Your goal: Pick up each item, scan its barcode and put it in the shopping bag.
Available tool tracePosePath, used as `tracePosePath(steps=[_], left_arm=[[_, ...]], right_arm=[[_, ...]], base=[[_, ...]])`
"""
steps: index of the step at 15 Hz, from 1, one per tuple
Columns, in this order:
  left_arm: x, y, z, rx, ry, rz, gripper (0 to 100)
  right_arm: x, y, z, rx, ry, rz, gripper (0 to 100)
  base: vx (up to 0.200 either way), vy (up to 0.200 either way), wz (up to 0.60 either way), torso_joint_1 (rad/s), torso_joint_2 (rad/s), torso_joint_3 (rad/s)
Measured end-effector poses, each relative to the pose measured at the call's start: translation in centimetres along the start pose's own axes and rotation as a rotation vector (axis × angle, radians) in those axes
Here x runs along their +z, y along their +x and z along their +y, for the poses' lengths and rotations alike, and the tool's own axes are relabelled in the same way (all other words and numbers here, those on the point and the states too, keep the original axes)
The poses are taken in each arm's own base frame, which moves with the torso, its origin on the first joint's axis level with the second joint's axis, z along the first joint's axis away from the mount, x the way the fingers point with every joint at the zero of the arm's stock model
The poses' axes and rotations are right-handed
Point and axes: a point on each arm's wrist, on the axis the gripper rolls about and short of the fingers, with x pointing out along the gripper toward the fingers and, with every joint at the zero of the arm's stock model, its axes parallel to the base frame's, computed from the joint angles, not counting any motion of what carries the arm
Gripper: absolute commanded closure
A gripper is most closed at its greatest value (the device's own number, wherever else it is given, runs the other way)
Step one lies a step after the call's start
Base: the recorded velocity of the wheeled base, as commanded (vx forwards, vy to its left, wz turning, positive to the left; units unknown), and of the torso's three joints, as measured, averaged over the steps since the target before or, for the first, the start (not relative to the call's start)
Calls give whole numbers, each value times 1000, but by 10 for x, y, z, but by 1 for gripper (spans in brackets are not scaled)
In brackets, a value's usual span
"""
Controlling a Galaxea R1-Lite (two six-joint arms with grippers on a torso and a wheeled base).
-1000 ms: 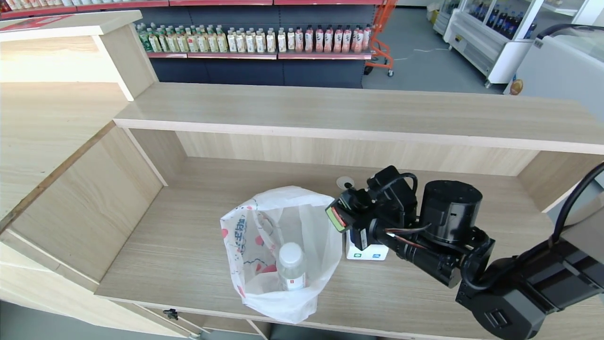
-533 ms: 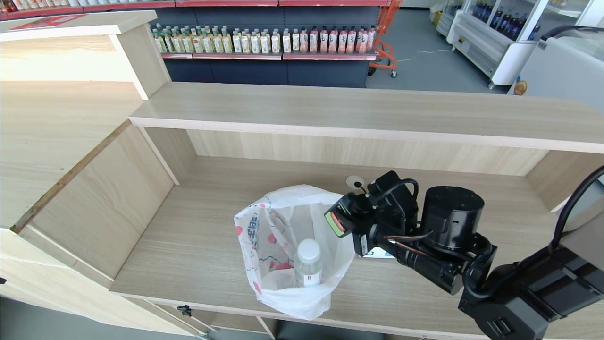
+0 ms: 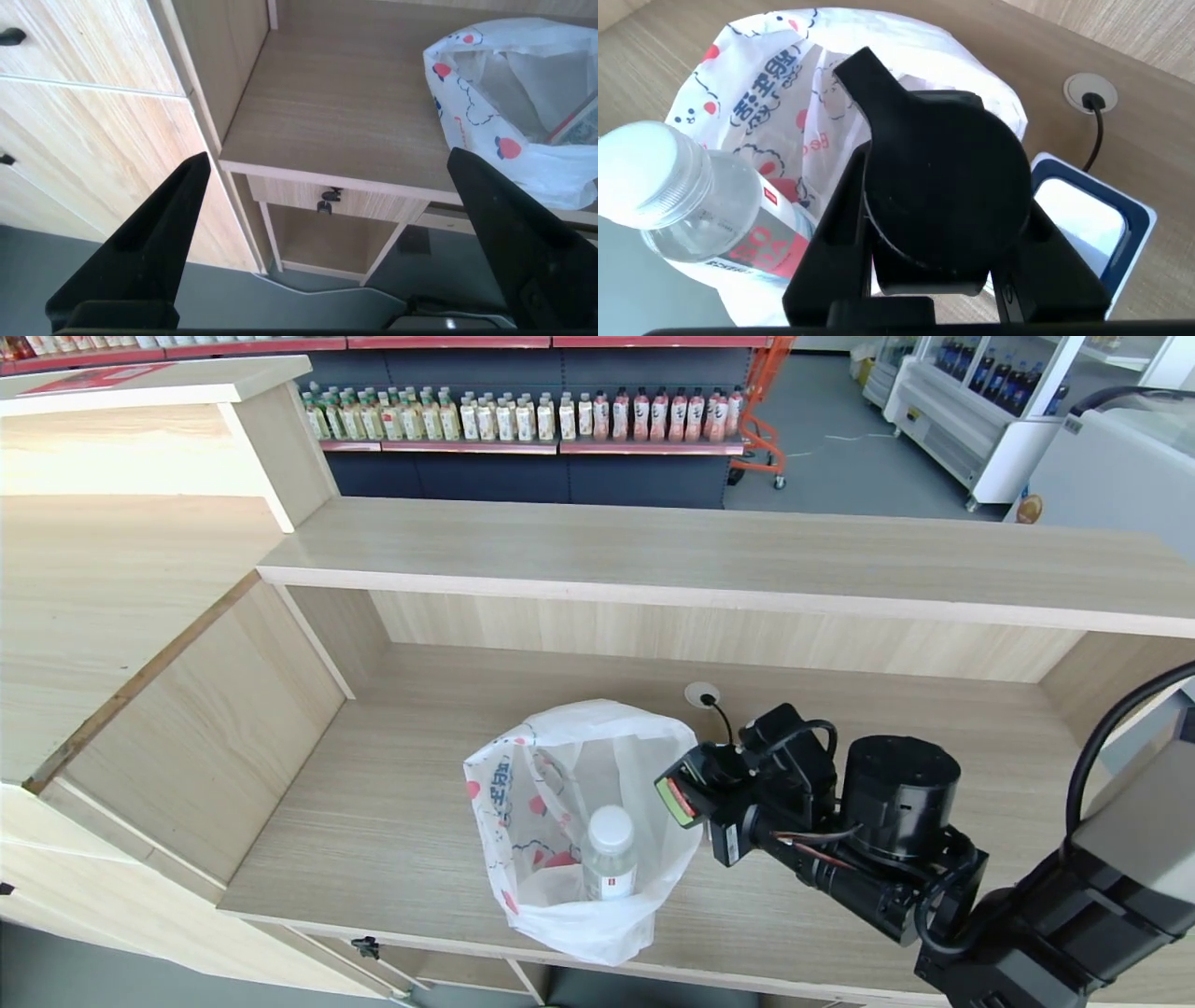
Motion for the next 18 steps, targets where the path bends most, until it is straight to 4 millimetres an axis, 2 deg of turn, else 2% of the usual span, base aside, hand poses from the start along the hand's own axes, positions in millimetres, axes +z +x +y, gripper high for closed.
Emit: tracePosePath(steps=[10, 18], left_arm=[[0, 0, 0, 0, 0, 0, 0], [0, 0, 0, 0, 0, 0, 0]], right_arm=[[-26, 15, 3, 5, 86, 77, 100], [-34, 13, 3, -5, 82, 99, 100]], base=[[0, 0, 0, 0, 0, 0], [0, 0, 0, 0, 0, 0]])
